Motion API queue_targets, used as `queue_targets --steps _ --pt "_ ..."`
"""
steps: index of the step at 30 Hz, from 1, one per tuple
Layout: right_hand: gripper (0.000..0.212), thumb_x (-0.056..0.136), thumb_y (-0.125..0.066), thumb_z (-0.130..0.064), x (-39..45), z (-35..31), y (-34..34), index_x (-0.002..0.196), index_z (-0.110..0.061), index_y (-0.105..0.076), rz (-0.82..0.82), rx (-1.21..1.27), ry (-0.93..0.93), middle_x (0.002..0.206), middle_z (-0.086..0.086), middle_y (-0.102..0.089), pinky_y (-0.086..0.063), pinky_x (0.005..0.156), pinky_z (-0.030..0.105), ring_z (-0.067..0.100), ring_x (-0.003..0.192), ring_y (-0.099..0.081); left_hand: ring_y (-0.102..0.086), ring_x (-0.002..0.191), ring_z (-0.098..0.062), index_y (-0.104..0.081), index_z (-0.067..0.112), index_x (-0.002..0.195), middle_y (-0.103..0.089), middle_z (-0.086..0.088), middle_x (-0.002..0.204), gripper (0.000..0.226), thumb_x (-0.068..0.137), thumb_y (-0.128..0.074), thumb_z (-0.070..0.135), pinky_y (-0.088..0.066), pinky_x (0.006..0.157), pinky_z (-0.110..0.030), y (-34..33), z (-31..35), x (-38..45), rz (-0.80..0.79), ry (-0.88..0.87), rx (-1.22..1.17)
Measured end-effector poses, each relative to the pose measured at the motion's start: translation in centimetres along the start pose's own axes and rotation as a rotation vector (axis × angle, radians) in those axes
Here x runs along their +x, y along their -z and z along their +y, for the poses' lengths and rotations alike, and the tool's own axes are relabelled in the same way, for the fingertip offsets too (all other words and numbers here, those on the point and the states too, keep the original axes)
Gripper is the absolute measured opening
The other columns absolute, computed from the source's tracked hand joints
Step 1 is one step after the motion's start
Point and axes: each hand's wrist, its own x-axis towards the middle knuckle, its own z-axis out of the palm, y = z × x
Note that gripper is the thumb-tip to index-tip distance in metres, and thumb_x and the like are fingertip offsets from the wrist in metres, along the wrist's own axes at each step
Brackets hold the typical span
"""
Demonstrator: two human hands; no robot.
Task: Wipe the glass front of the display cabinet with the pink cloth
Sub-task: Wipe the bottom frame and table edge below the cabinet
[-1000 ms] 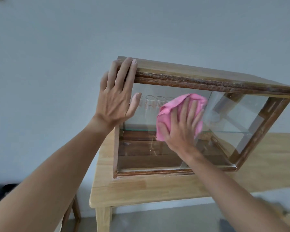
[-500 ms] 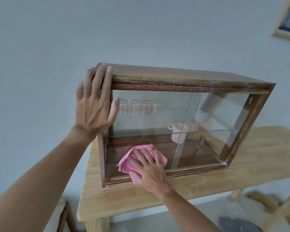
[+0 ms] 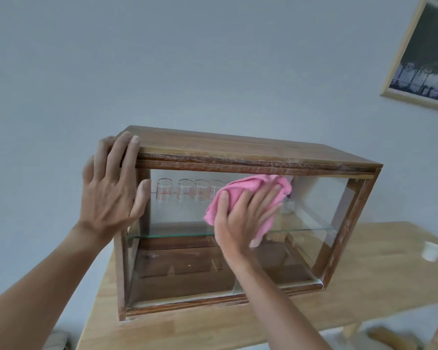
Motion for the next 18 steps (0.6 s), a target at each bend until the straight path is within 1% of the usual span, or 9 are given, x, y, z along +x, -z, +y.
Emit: queue_targets --steps 3,5,6,7,10,13,15,16,18 --pt "0.072 0.104 -0.032 -0.056 -1.8 0.9 -0.6 0.162 -0.021 -0.008 -0.088 -0.134 0.423 0.171 0.008 0.001 0.003 0.124 0.06 0.035 0.157 -0.005 -0.03 0.143 -0.04 -0.032 0.002 0.152 -0.036 -0.017 0.155 0.067 0.097 -0.034 0.039 -0.035 0.098 -0.054 0.2 0.7 0.1 -0.002 0.056 0.002" --pt "0.071 0.104 -0.034 -0.057 -1.0 3.6 -0.2 0.162 -0.025 -0.007 -0.108 -0.18 0.609 0.172 0.003 0.002 0.002 0.126 0.055 0.029 0.158 -0.007 -0.028 0.143 -0.041 -0.032 0.001 0.152 -0.035 -0.018 0.155 0.068 0.096 -0.033 0.042 -0.034 0.098 -0.054 0.2 1.4 0.2 -0.009 0.11 -0.013" --pt "0.069 0.105 -0.034 -0.056 -0.5 4.8 0.2 0.162 -0.027 -0.008 -0.105 -0.184 0.649 0.172 0.001 0.002 0.001 0.127 0.052 0.027 0.158 -0.008 -0.028 0.144 -0.041 -0.031 0.001 0.152 -0.035 -0.019 0.154 0.069 0.097 -0.031 0.043 -0.034 0.099 -0.055 0.2 1.8 0.3 -0.01 0.132 -0.019" --pt "0.066 0.106 -0.033 -0.054 -0.1 5.9 0.5 0.162 -0.029 -0.009 -0.096 -0.176 0.648 0.172 0.0 0.0 0.0 0.127 0.051 0.026 0.158 -0.009 -0.027 0.144 -0.041 -0.031 0.001 0.152 -0.034 -0.02 0.154 0.07 0.097 -0.03 0.044 -0.034 0.099 -0.055 0.2 2.0 0.3 -0.008 0.147 -0.021" --pt "0.059 0.108 -0.027 -0.047 1.4 9.2 1.6 0.162 -0.029 -0.009 -0.059 -0.153 0.524 0.171 0.002 -0.001 -0.001 0.128 0.051 0.026 0.158 -0.006 -0.026 0.144 -0.041 -0.029 0.001 0.152 -0.032 -0.018 0.155 0.072 0.096 -0.029 0.047 -0.033 0.1 -0.054 0.2 2.3 0.2 -0.002 0.167 -0.001" --pt "0.059 0.107 -0.024 -0.044 3.5 13.6 3.1 0.162 -0.025 -0.011 -0.028 -0.174 0.47 0.168 0.007 -0.008 -0.001 0.127 0.053 0.028 0.158 -0.002 -0.025 0.145 -0.04 -0.028 0.003 0.153 -0.031 -0.017 0.156 0.073 0.097 -0.028 0.049 -0.032 0.101 -0.053 0.3 2.7 0.4 0.008 0.185 0.018" --pt "0.061 0.107 -0.023 -0.046 4.7 16.6 4.0 0.161 -0.019 -0.016 -0.024 -0.187 0.397 0.169 0.009 -0.006 0.001 0.127 0.054 0.03 0.158 0.0 -0.023 0.147 -0.038 -0.026 0.003 0.154 -0.029 -0.017 0.157 0.073 0.097 -0.027 0.05 -0.03 0.106 -0.053 0.3 3.2 0.3 0.017 0.216 0.017" --pt "0.063 0.107 -0.022 -0.047 5.2 18.2 4.4 0.161 -0.016 -0.017 -0.029 -0.197 0.342 0.17 0.01 -0.001 0.003 0.126 0.054 0.031 0.158 0.001 -0.019 0.151 -0.036 -0.024 0.004 0.155 -0.027 -0.017 0.159 0.073 0.098 -0.026 0.05 -0.027 0.111 -0.052 0.4 3.4 0.2 0.016 0.231 0.013" --pt "0.066 0.107 -0.021 -0.046 5.7 21.2 5.5 0.16 -0.008 -0.018 -0.047 -0.231 0.223 0.169 0.014 0.003 0.001 0.126 0.057 0.033 0.157 0.002 -0.005 0.156 -0.028 -0.016 0.006 0.159 -0.016 -0.015 0.166 0.075 0.098 -0.026 0.049 -0.013 0.121 -0.046 0.3 3.7 0.1 -0.001 0.248 0.022"
